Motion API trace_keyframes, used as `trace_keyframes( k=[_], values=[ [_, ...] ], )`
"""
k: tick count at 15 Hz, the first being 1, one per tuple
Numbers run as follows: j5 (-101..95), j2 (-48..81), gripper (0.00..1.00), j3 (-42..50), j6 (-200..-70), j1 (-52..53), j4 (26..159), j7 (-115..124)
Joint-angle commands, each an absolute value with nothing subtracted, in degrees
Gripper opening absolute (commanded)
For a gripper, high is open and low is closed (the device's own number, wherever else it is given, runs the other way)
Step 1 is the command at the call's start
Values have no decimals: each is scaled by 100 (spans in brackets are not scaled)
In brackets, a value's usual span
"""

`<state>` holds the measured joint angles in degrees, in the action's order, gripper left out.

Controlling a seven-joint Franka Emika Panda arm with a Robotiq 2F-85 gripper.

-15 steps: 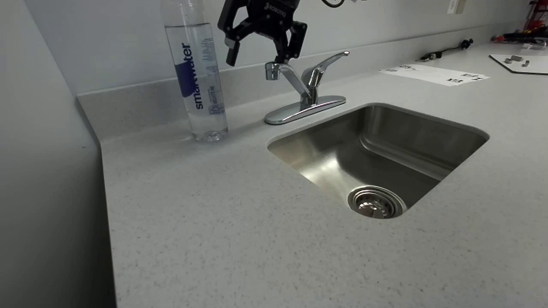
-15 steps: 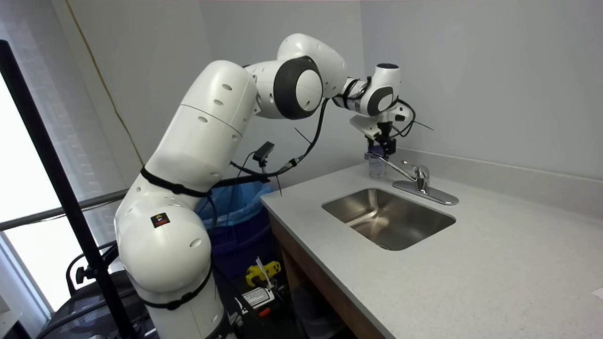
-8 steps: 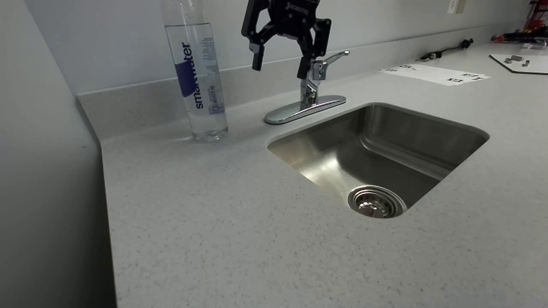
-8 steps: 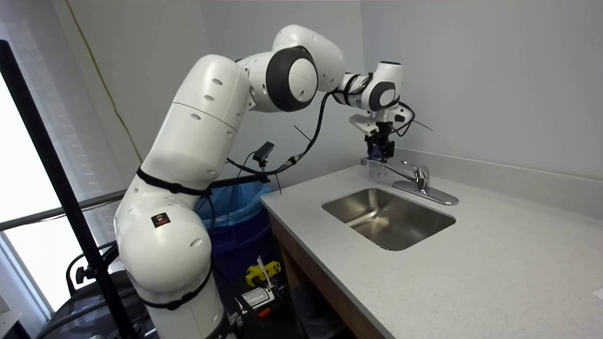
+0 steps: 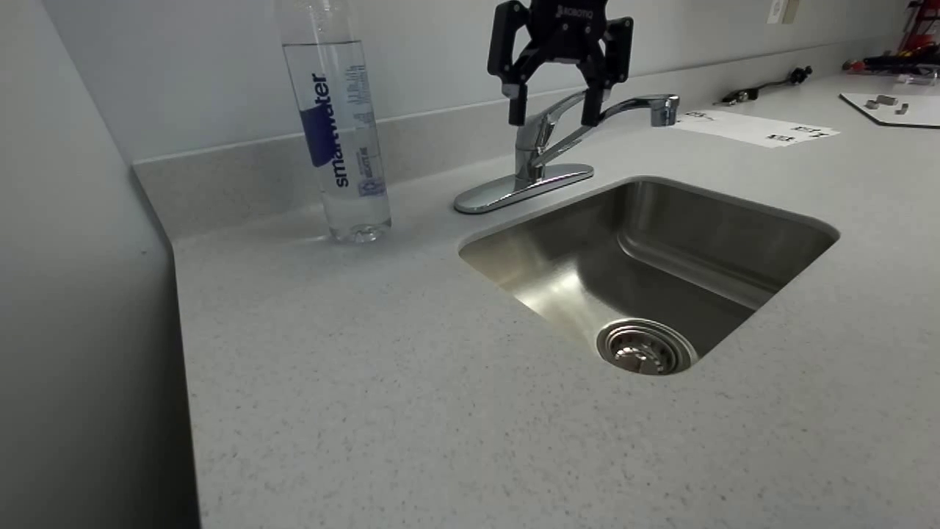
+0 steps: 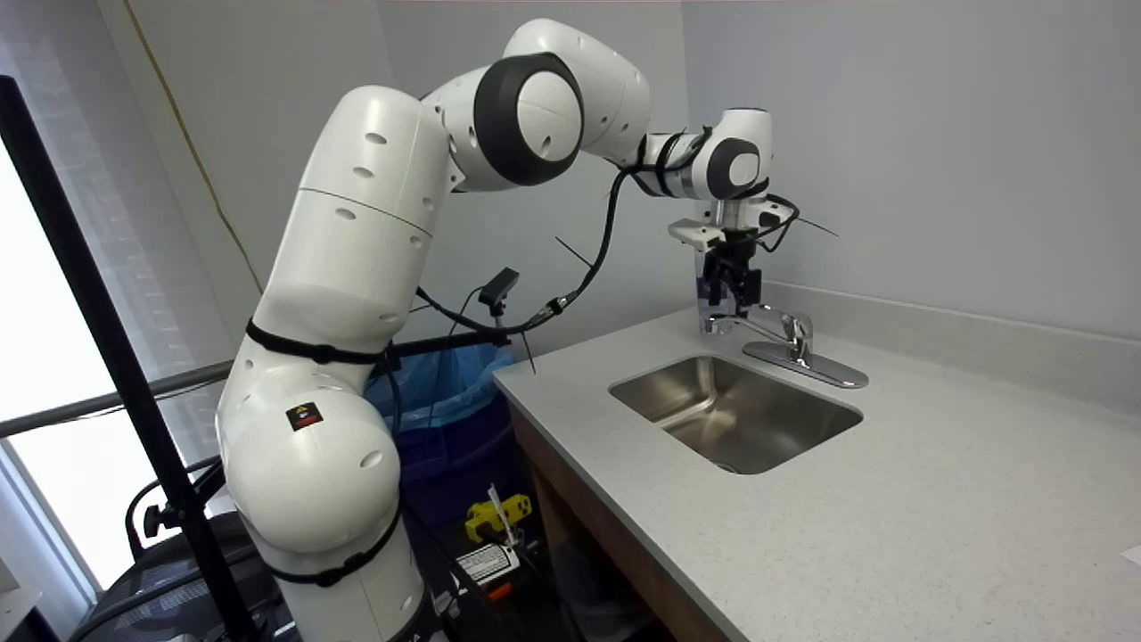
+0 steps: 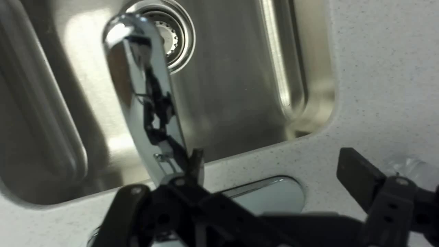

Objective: Push the faucet to the right and the faucet handle upwards

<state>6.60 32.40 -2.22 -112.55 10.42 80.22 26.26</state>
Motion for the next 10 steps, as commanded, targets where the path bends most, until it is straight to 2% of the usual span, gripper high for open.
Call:
trace_keyframes(
  k=[1, 10],
  values=[
    [287, 2757, 100, 16, -10969, 1060, 8506, 2742],
    [151, 2315, 100, -33, -11033, 967, 9027, 2542]
  ],
)
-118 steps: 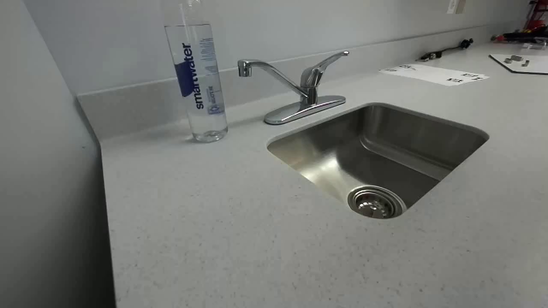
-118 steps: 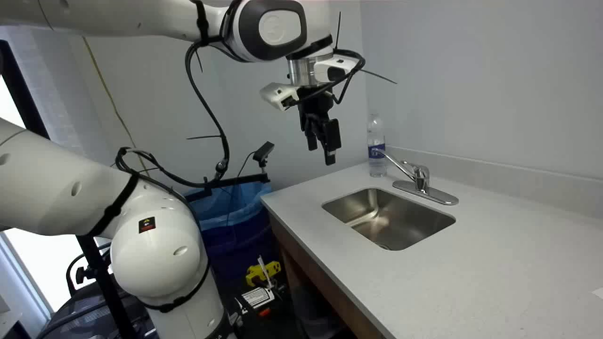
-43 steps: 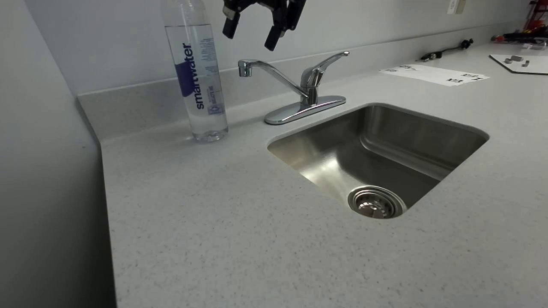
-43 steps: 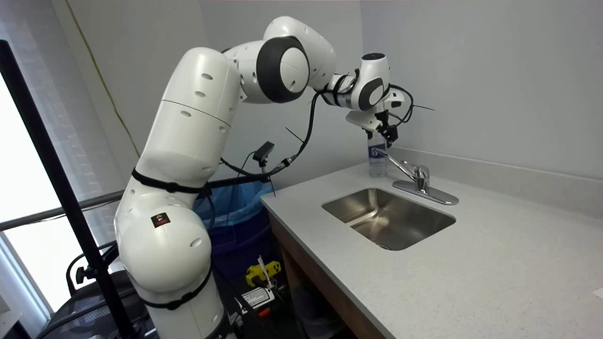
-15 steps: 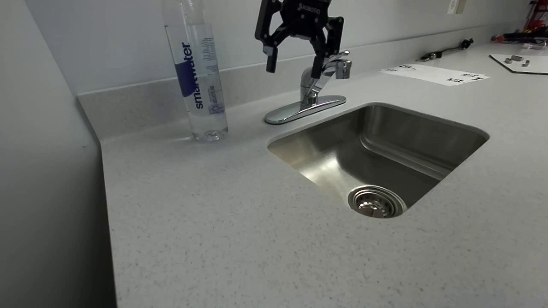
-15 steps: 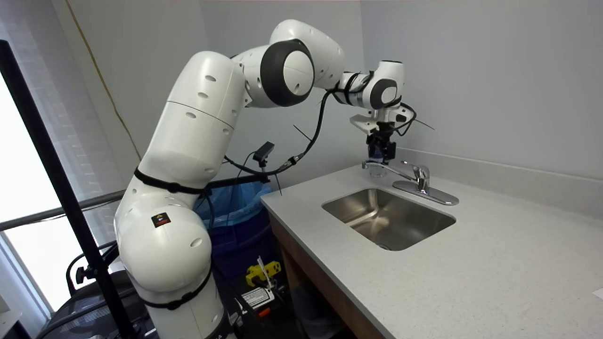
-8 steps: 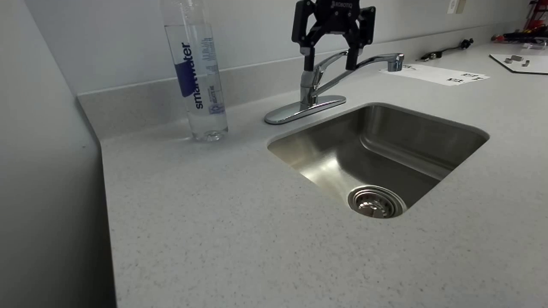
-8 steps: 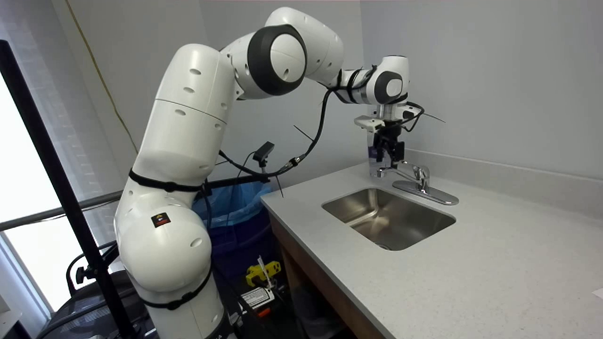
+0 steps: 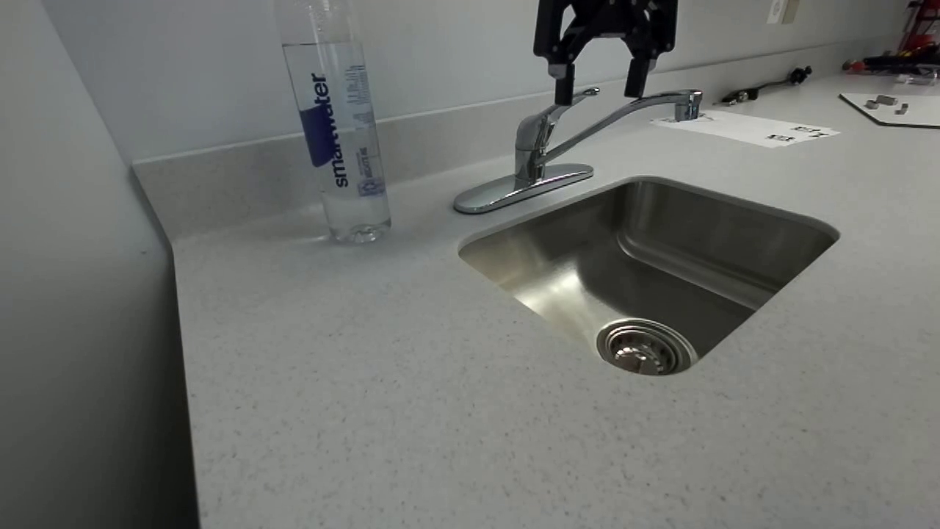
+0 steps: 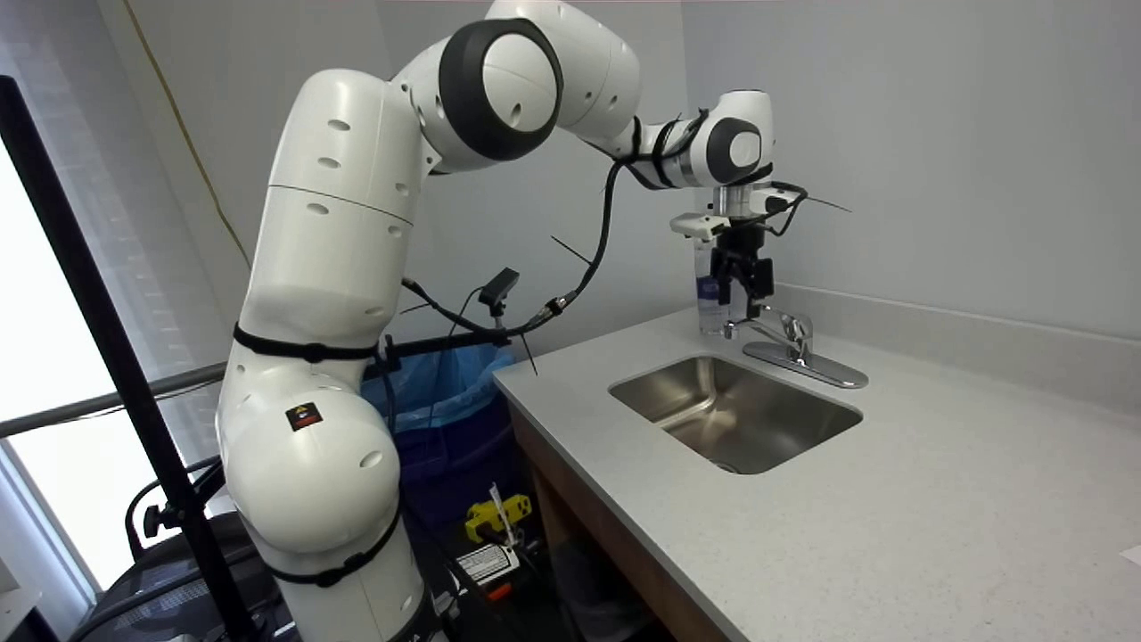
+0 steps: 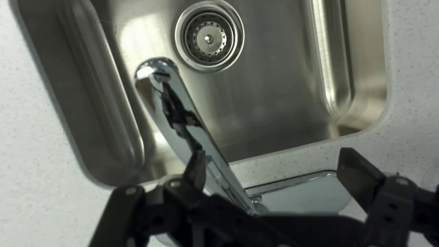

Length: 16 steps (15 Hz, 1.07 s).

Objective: Push the faucet to the right and the faucet handle upwards

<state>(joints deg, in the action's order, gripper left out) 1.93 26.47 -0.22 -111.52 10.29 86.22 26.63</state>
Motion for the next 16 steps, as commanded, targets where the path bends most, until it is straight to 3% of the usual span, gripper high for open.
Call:
trace_keyframes(
  k=[1, 16],
  values=[
    [165, 2300, 100, -44, -11050, 964, 9057, 2548],
    [357, 2579, 100, -178, -13120, 956, 9247, 2368]
  ],
)
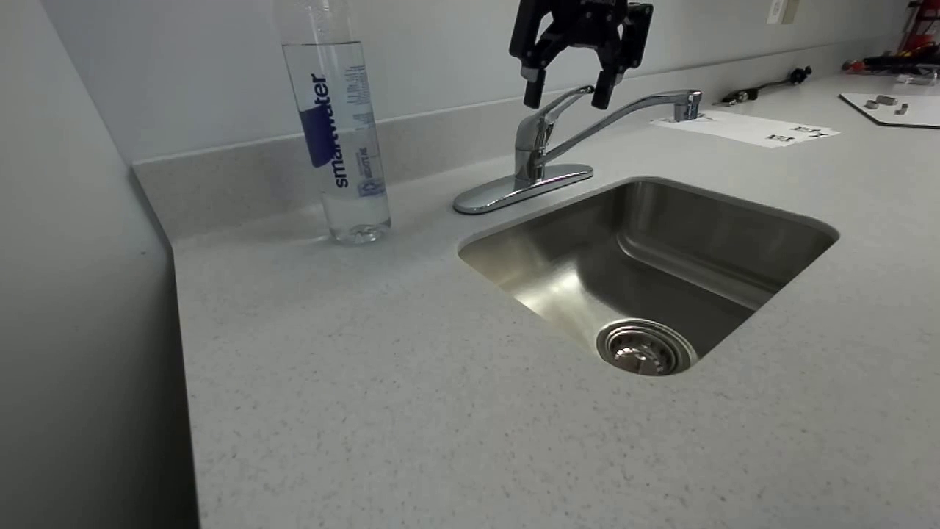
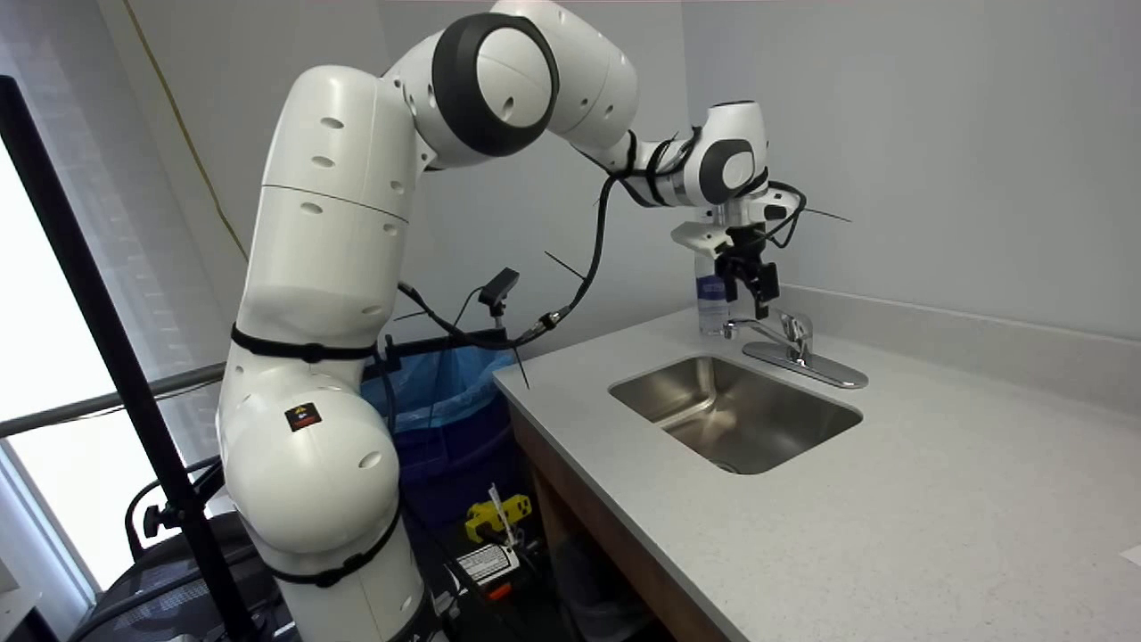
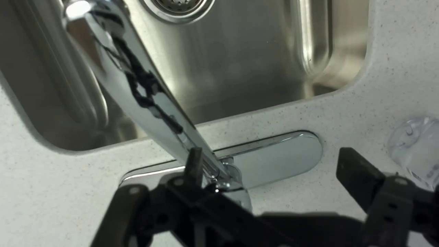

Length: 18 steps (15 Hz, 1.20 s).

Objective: Push the faucet to the right and the faucet handle upwards

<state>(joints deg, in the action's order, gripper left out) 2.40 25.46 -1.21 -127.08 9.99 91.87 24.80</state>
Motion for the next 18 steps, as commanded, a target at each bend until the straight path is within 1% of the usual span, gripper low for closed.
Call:
trace_keyframes(
  k=[1, 18],
  values=[
    [369, 2603, 100, -179, -13225, 957, 9246, 2372],
    [679, 2967, 100, -414, -15084, 1021, 9040, 2242]
  ],
)
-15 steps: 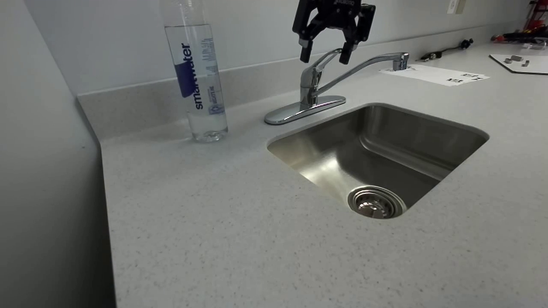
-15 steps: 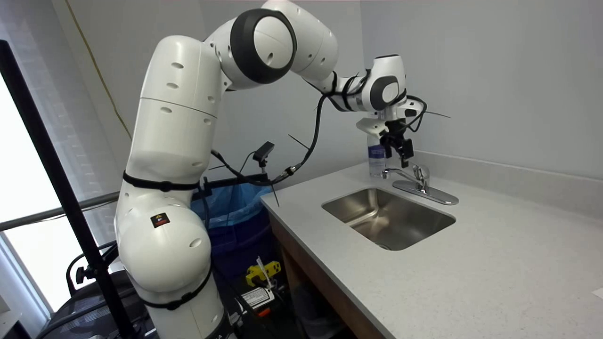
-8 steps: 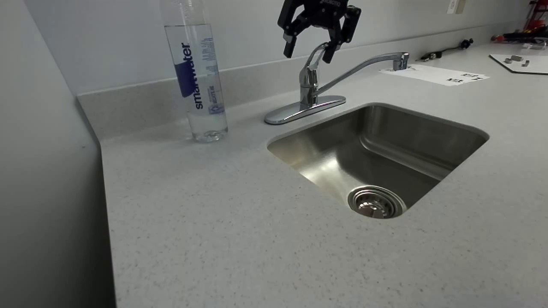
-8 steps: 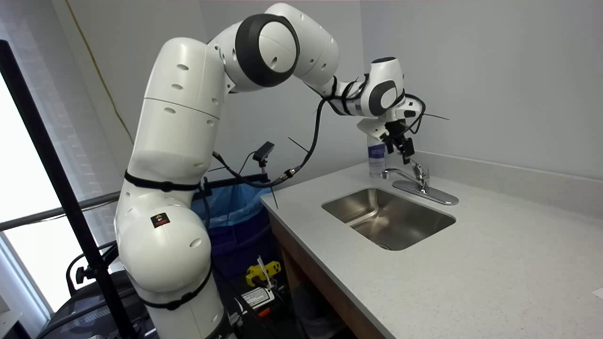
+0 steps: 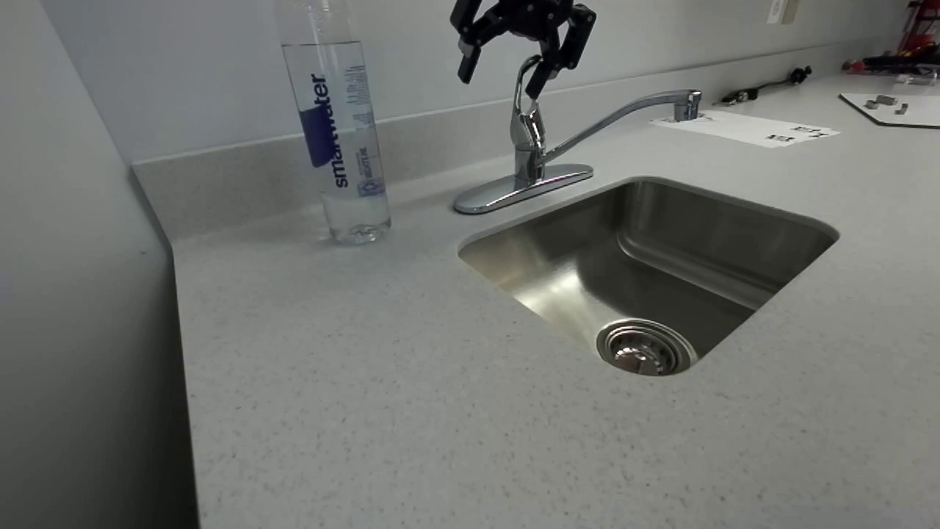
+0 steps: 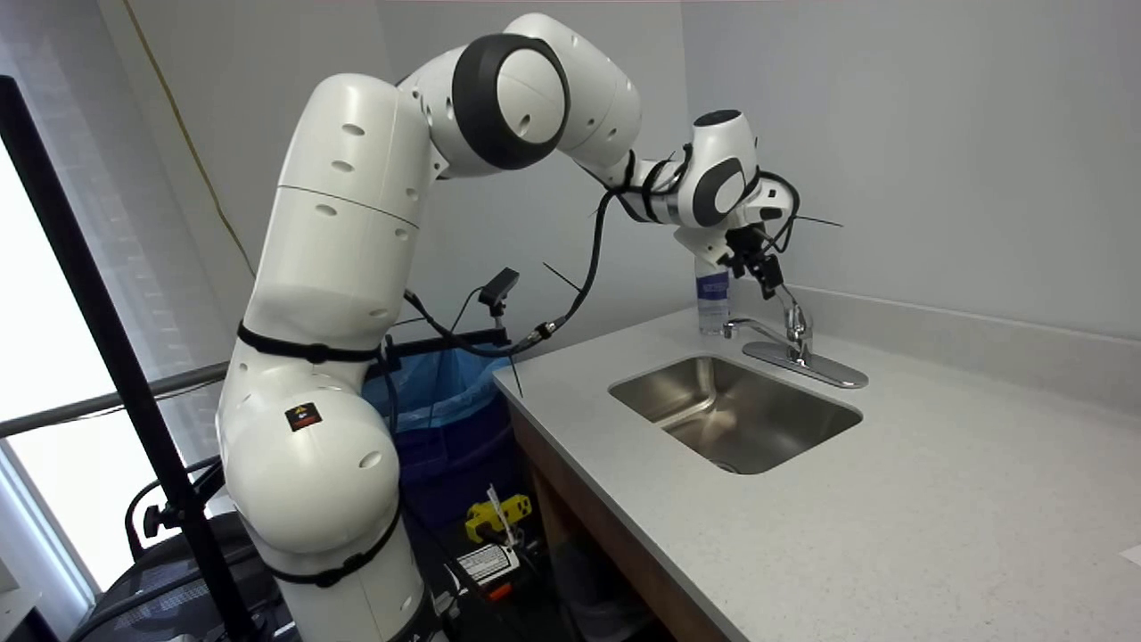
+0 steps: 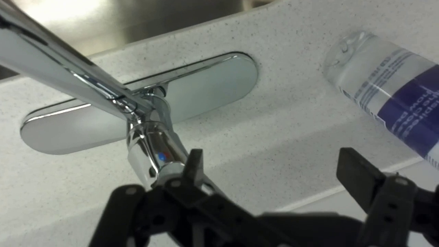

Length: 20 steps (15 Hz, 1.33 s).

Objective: Push the faucet to the right and the faucet handle upwards

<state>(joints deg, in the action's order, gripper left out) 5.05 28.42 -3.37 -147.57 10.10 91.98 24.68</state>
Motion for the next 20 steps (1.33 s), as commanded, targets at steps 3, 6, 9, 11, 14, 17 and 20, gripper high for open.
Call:
trace_keyframes(
  k=[3, 6, 9, 11, 14, 17, 20],
  values=[
    [749, 3001, 100, -484, -15240, 1011, 8986, 2199],
    [830, 3010, 100, -540, -15331, 999, 8935, 2127],
    [915, 2983, 100, -576, -15339, 976, 8912, 2021],
    [912, 2883, 100, -539, -15159, 994, 8951, 2060],
    [938, 2629, 100, -555, -14914, 982, 9128, 2077],
    [1017, 2320, 100, -581, -14437, 929, 9215, 2060],
    [1057, 1982, 100, -558, -13924, 884, 9278, 2045]
  ],
)
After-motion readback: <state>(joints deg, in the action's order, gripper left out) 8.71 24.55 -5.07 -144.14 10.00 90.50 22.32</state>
